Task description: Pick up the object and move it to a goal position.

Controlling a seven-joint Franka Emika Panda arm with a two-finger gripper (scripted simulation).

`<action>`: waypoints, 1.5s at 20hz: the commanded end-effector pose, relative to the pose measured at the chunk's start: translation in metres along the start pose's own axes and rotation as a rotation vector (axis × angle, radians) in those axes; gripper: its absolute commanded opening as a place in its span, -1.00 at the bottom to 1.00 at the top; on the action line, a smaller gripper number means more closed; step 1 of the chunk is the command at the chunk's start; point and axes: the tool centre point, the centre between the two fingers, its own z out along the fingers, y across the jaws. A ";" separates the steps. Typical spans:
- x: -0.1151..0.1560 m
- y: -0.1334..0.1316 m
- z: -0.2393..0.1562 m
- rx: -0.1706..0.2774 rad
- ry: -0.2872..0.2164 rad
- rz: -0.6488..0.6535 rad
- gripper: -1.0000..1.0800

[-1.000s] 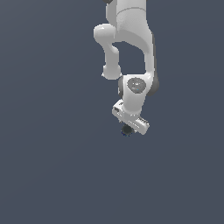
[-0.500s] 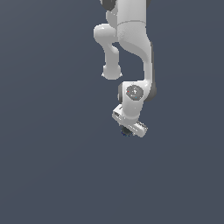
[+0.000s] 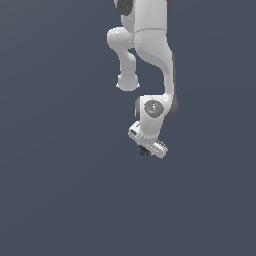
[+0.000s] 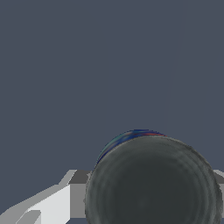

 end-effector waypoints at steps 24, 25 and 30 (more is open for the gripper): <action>0.085 0.027 -0.077 -0.001 0.000 0.000 -1.00; 0.093 0.029 -0.085 -0.001 0.000 0.000 -1.00; 0.134 0.042 -0.123 -0.001 0.000 0.000 -1.00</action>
